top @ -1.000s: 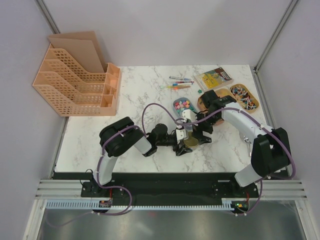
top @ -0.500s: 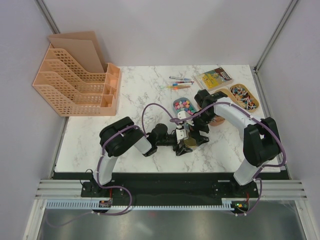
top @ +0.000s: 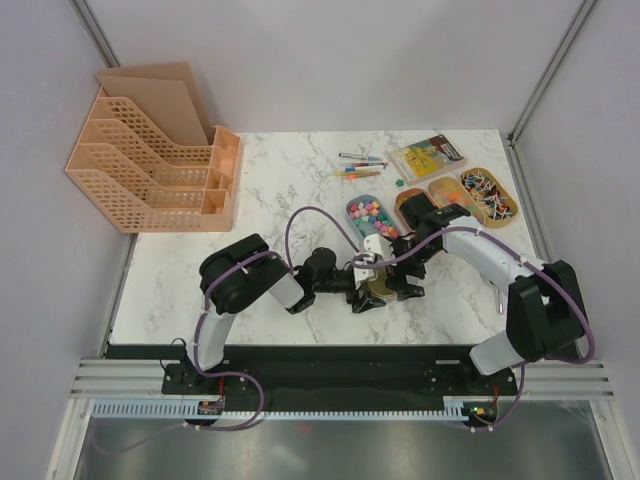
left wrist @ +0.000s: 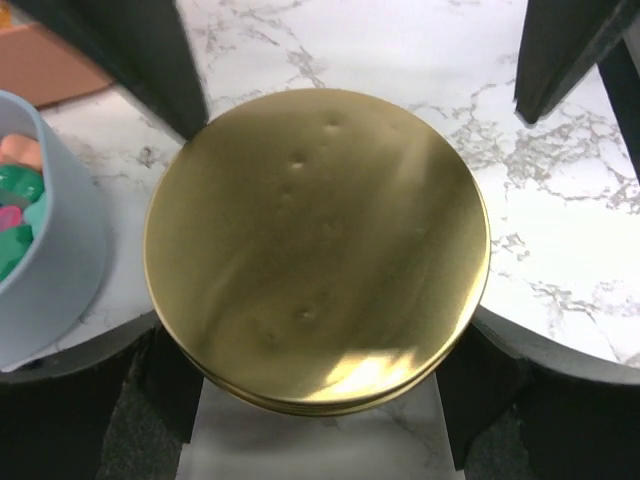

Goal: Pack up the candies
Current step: Screw the bottle lid onto the packing bottle.

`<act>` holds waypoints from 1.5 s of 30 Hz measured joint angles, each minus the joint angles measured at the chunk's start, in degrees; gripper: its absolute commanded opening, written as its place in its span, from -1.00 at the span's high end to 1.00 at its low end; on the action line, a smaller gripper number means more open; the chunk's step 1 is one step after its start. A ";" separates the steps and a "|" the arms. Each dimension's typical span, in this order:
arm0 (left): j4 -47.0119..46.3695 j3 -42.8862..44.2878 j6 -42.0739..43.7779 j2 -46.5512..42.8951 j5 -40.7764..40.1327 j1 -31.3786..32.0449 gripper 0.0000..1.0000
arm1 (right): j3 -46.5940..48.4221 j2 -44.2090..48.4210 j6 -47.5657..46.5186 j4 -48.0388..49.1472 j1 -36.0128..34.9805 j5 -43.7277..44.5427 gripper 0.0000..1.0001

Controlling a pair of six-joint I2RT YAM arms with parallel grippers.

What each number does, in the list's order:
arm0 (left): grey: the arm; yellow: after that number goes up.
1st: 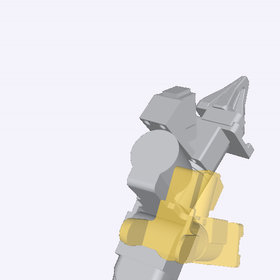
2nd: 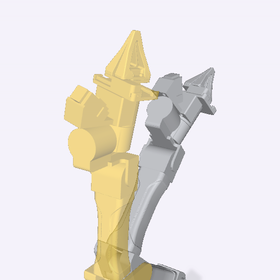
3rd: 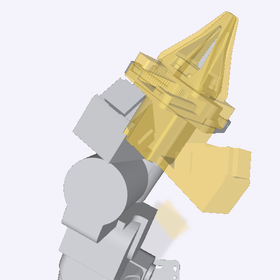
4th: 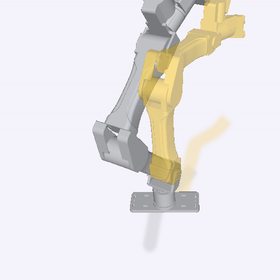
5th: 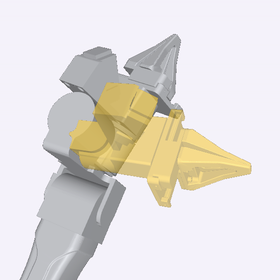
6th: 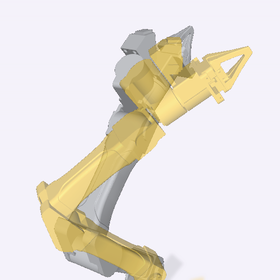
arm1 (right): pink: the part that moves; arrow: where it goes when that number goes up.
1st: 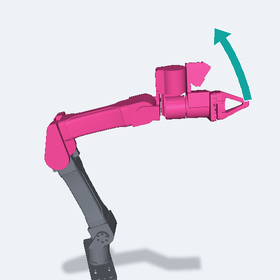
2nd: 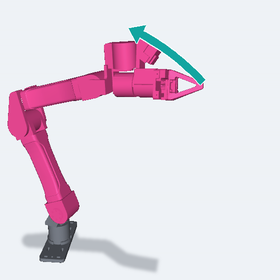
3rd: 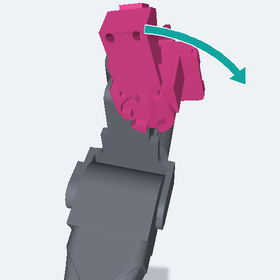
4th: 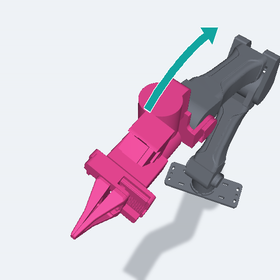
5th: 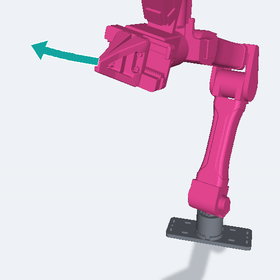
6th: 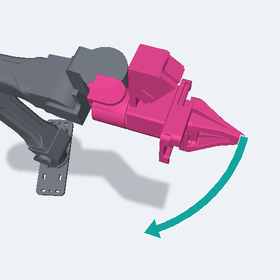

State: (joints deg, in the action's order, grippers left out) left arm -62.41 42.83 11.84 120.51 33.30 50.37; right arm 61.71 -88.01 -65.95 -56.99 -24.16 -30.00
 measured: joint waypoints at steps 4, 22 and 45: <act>0.09 0.00 0.00 0.00 0.42 0.22 0.95 | -5.38 5.14 1.77 0.20 0.02 1.92 -0.96; 0.46 1.16 0.00 0.59 -0.33 -0.20 0.95 | -5.03 13.14 4.37 -2.51 2.80 3.02 -0.96; 0.50 1.18 0.00 0.61 -0.33 -0.22 0.95 | 3.06 -2.25 -14.53 0.09 -0.52 -3.19 -0.96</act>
State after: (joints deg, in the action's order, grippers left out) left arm -61.91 44.01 11.84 121.12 32.97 50.15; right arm 64.77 -90.26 -80.49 -56.90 -24.69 -33.19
